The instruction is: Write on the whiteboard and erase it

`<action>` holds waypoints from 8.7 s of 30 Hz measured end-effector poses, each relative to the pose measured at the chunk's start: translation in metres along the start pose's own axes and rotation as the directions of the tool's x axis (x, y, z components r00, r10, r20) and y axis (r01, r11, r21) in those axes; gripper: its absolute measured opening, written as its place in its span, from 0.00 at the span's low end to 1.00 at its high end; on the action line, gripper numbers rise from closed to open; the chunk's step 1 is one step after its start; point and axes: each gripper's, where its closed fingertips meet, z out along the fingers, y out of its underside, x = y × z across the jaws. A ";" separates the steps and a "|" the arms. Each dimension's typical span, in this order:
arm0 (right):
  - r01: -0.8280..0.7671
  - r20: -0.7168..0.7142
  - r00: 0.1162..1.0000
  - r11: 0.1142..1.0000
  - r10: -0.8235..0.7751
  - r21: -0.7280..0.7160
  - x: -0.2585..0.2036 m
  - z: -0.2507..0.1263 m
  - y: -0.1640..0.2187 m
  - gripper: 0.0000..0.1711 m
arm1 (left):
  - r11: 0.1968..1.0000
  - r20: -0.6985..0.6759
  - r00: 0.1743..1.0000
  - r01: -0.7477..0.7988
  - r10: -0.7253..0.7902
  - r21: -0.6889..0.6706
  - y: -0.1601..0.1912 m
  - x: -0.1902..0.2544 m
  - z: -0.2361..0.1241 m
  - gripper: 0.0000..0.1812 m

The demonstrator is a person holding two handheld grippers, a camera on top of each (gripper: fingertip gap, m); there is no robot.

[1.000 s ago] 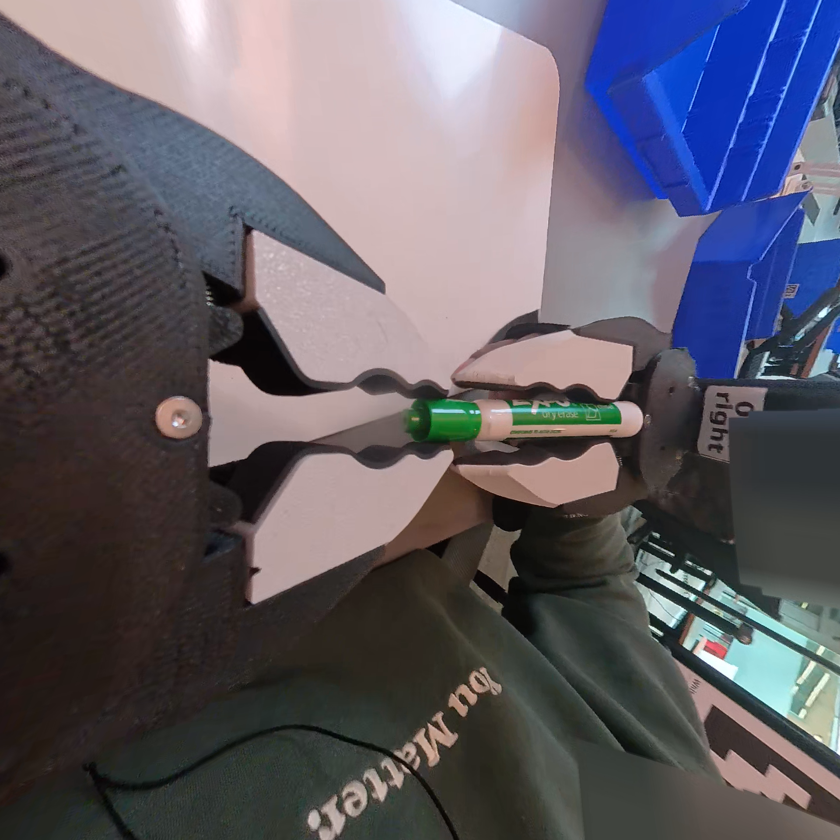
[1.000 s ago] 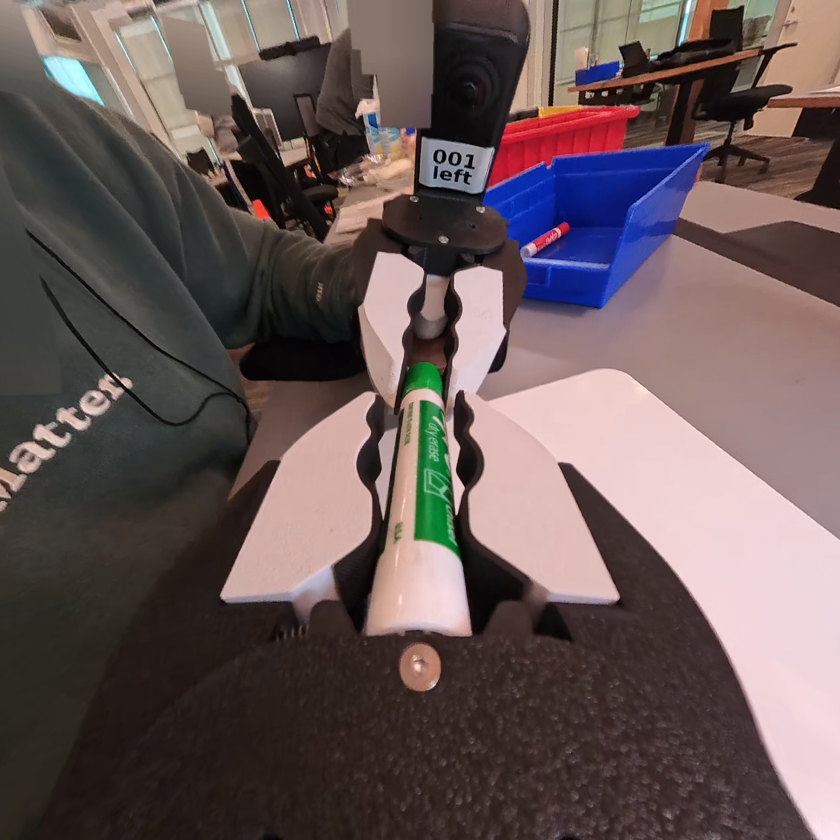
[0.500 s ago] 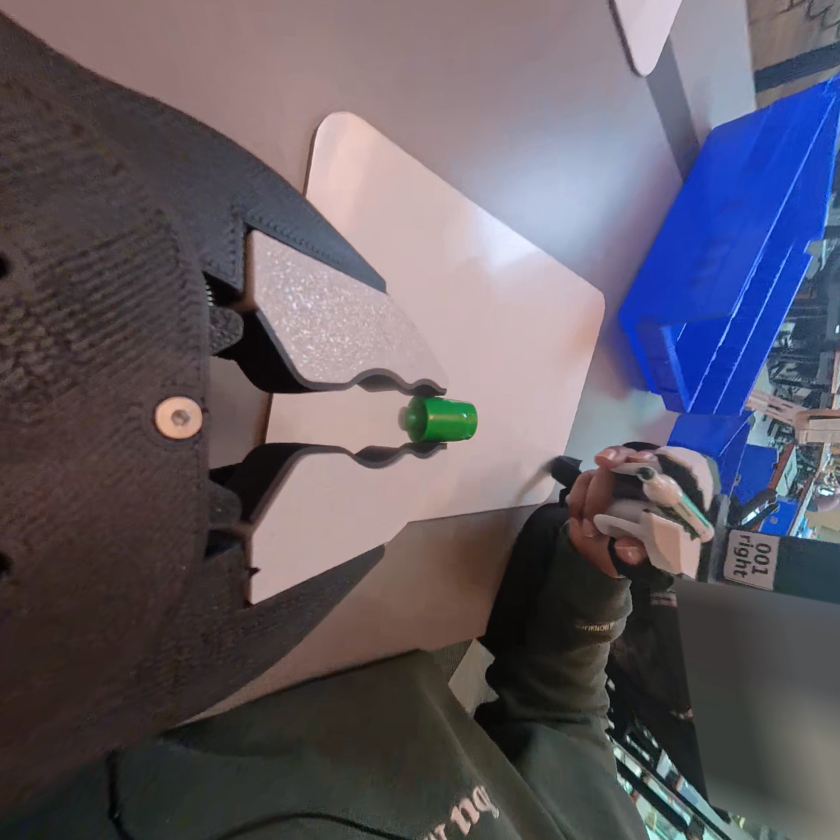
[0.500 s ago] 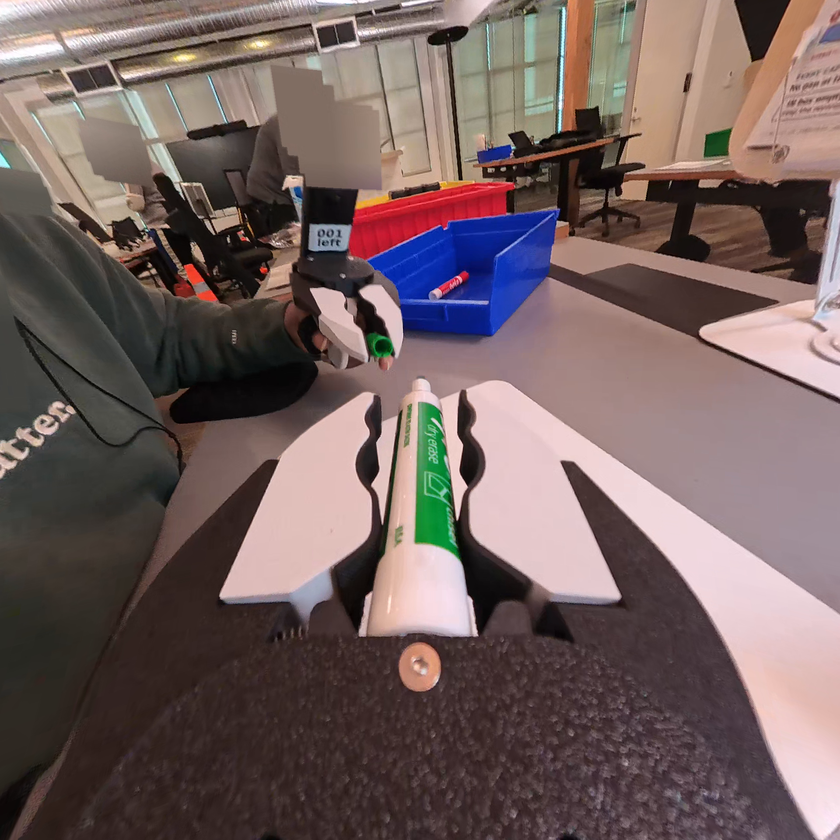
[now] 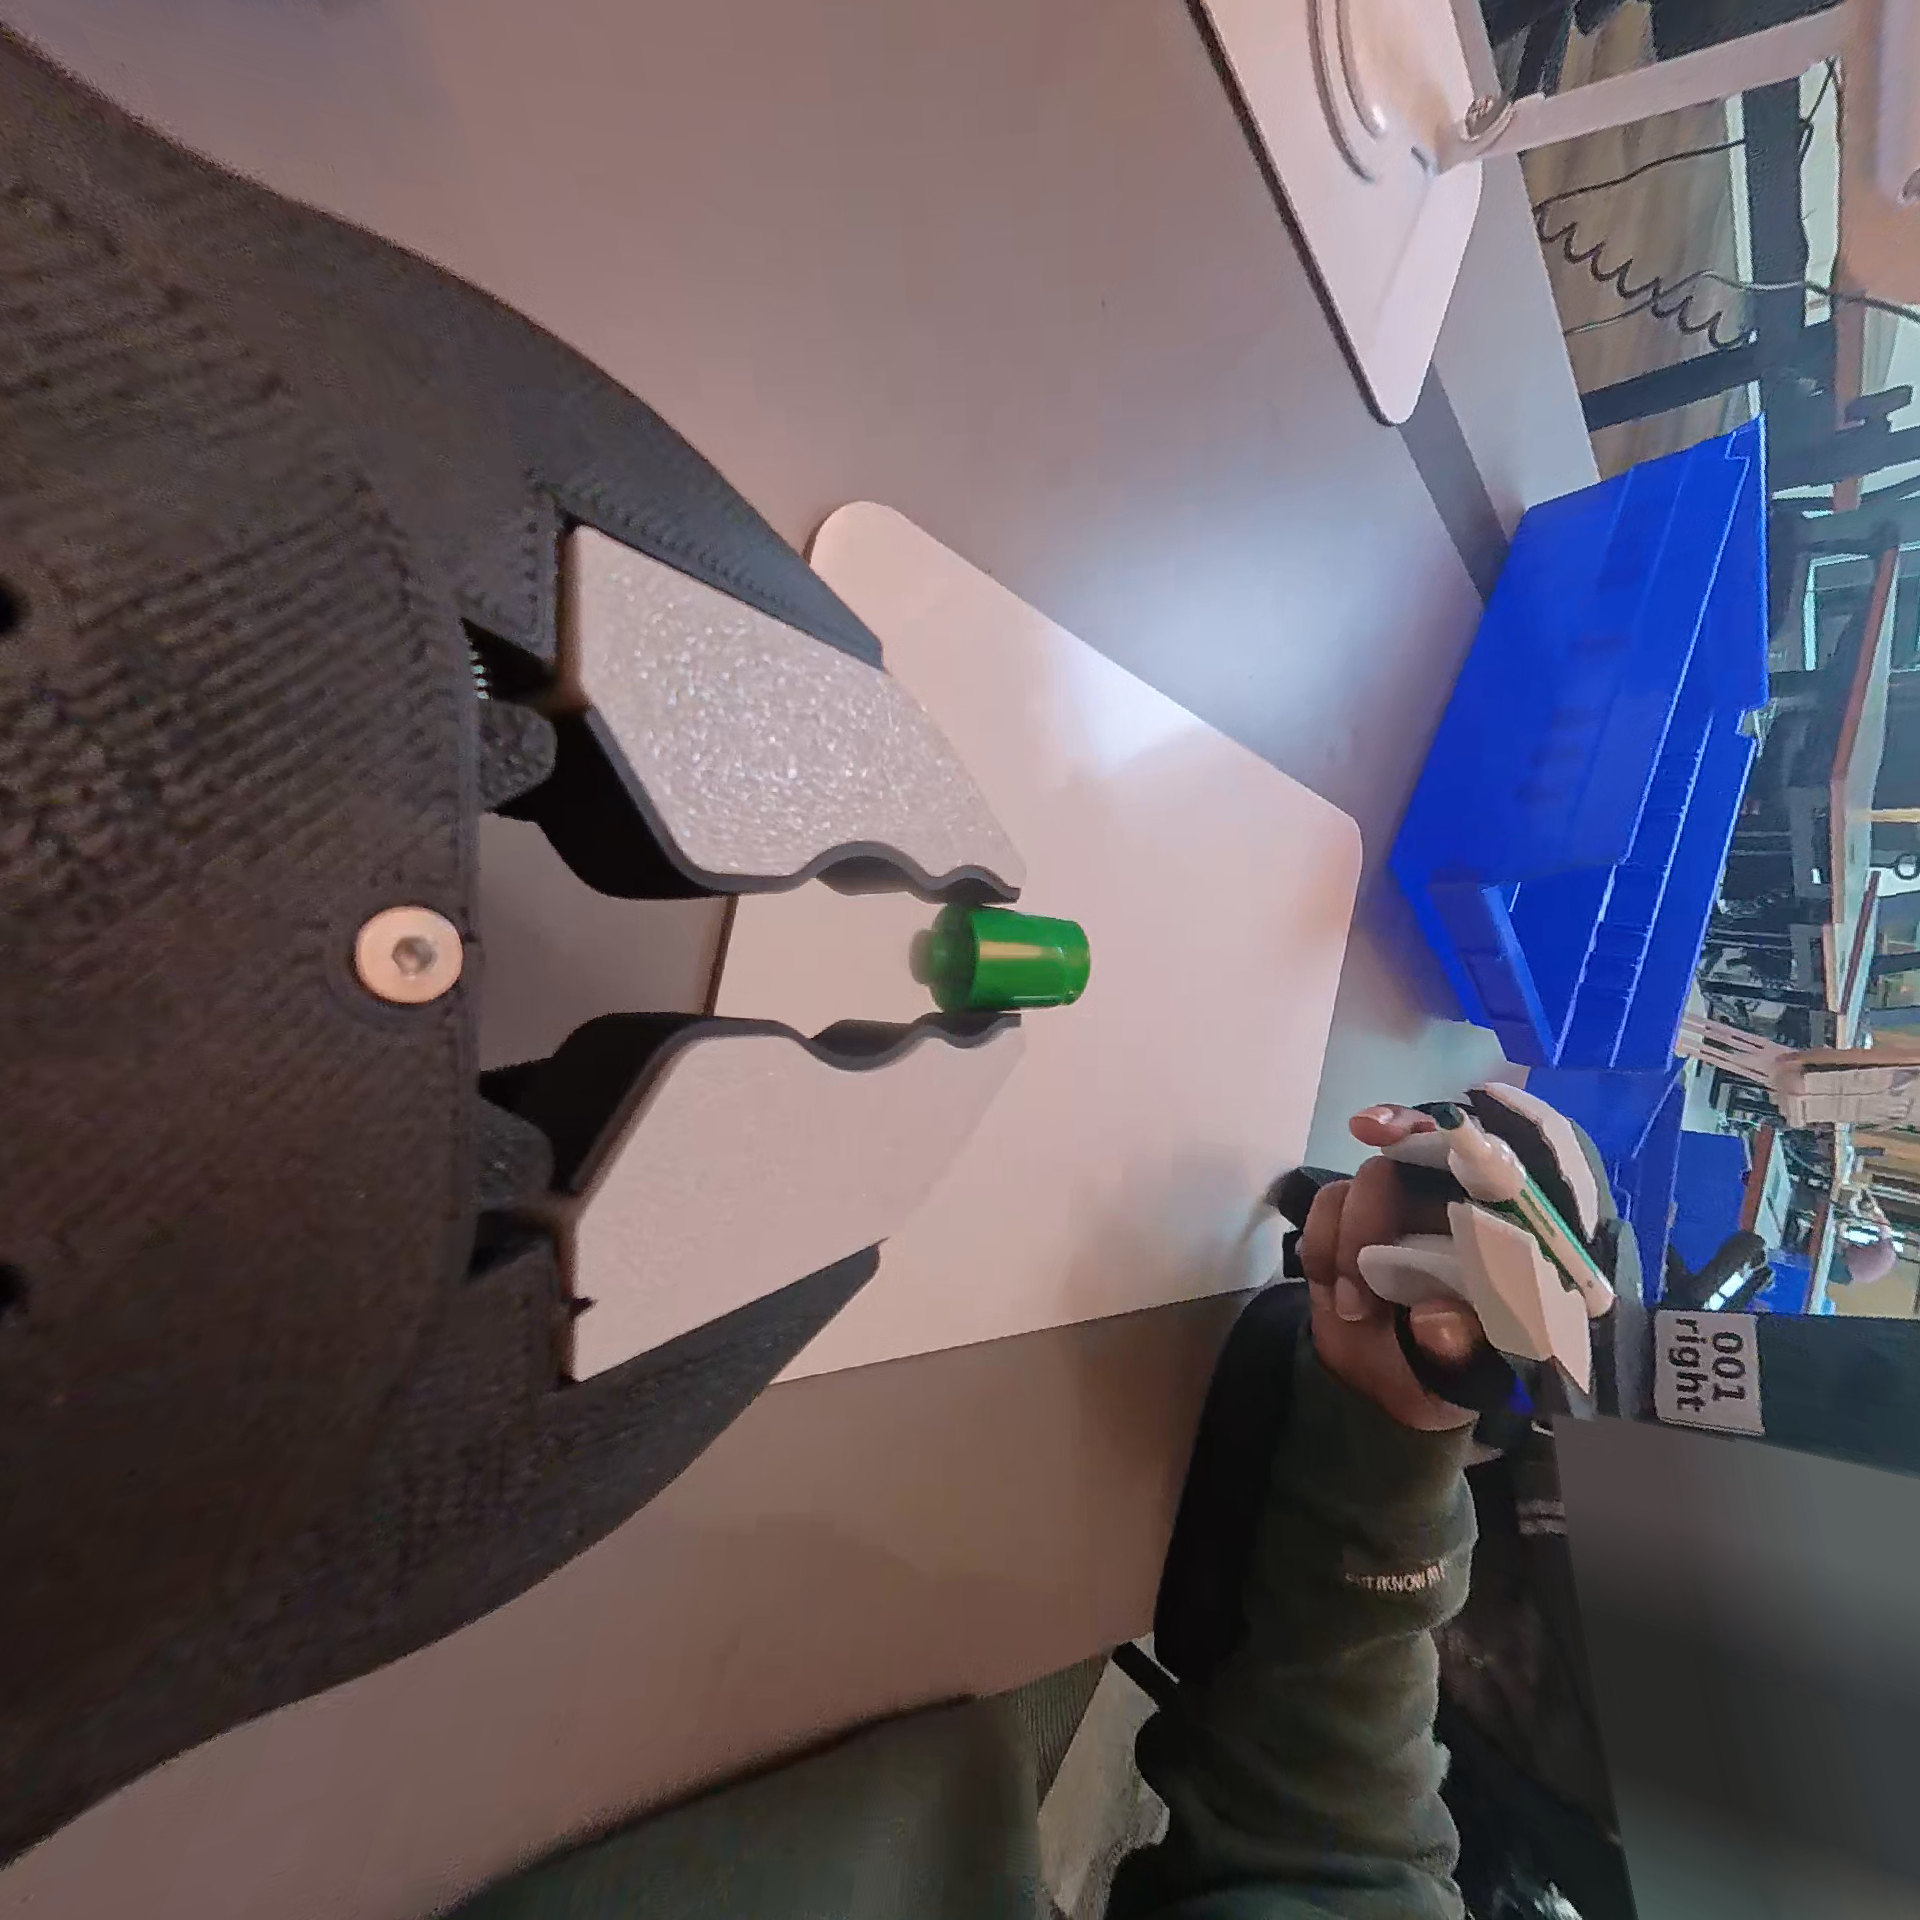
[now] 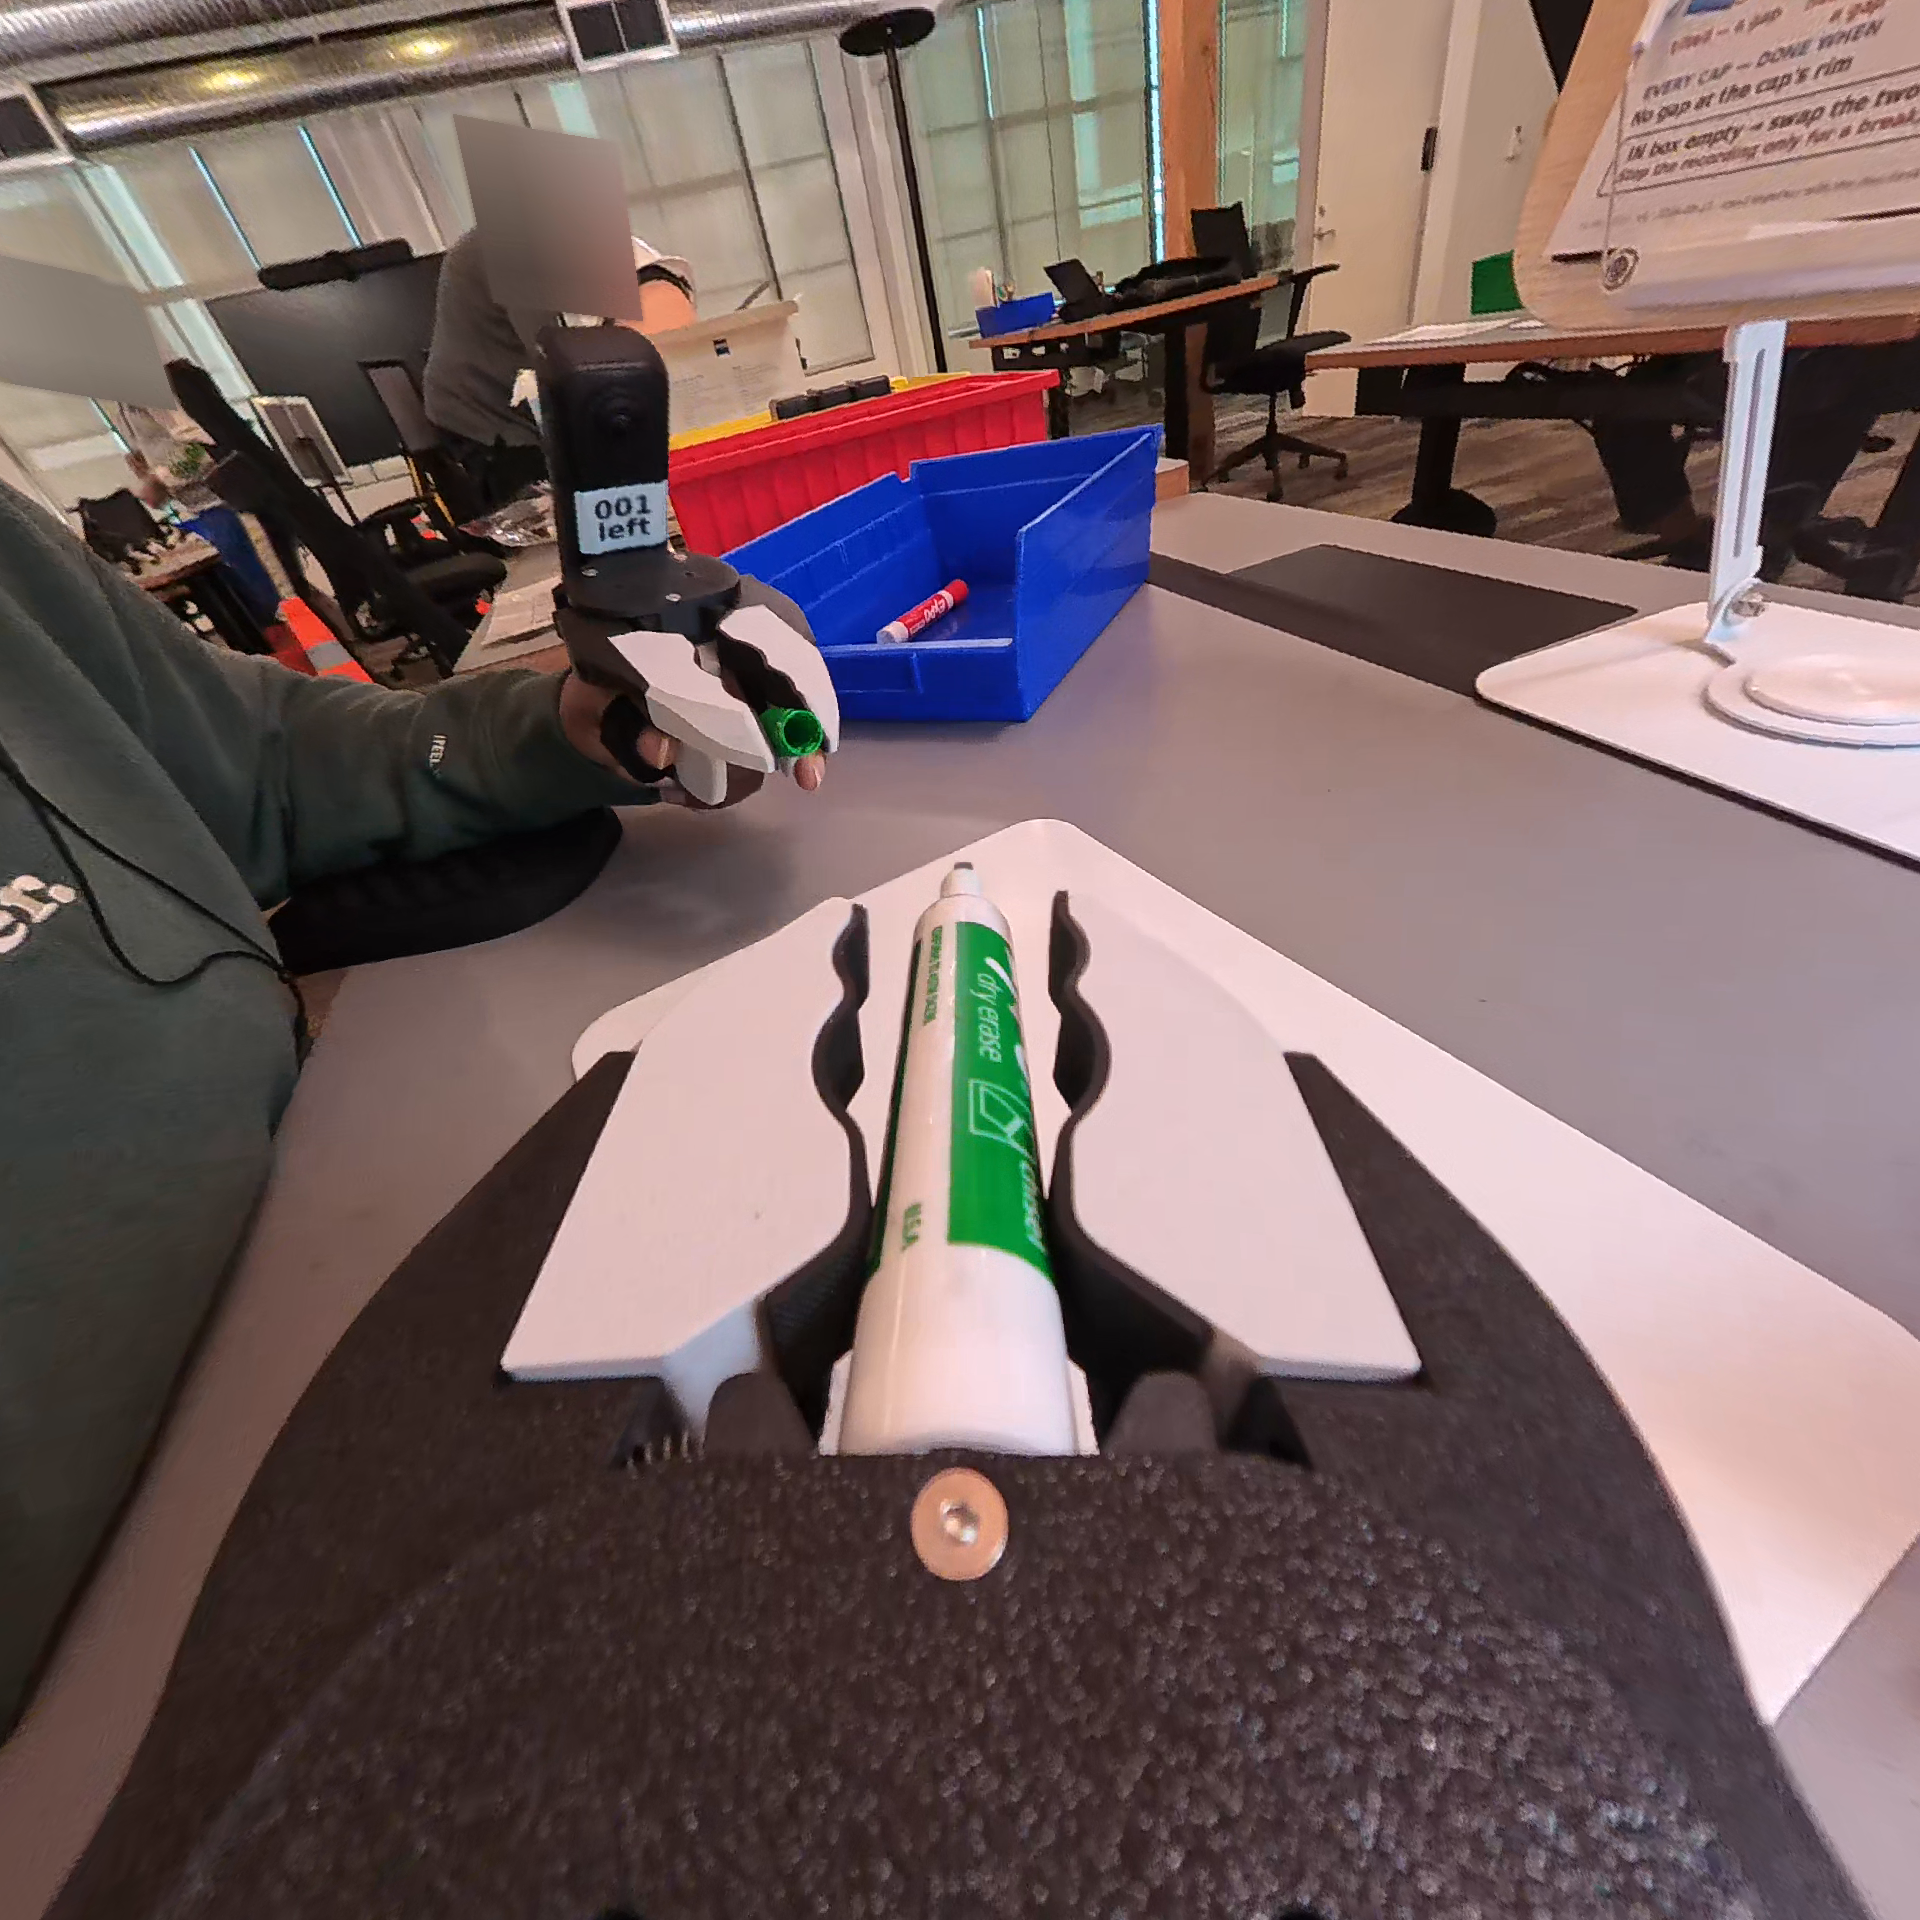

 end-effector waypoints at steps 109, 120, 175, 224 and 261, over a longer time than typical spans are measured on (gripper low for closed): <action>0.243 0.186 0.970 0.564 -0.158 -0.790 0.015 0.150 0.062 0.20 | 1.000 -0.044 0.999 -0.007 0.006 -0.024 0.025 0.018 -0.019 0.11; 0.249 0.204 0.969 0.551 -0.143 -0.796 0.008 0.168 0.067 0.20 | 0.999 -0.051 0.999 0.002 -0.004 -0.038 0.028 0.018 -0.017 0.11; 0.265 0.249 0.964 0.346 -0.091 -0.900 -0.012 0.125 0.087 0.19 | 0.988 -0.054 0.992 -0.120 0.115 -0.099 0.037 0.028 -0.013 0.11; 0.195 0.142 0.978 0.434 -0.153 -0.880 0.034 0.116 0.071 0.20 | 0.997 -0.056 0.998 -0.030 0.026 -0.077 0.034 0.021 -0.016 0.11; 0.220 0.156 0.972 0.438 -0.178 -0.871 0.029 0.117 0.067 0.20 | 0.997 -0.043 0.999 -0.029 0.026 -0.075 0.034 0.018 -0.014 0.11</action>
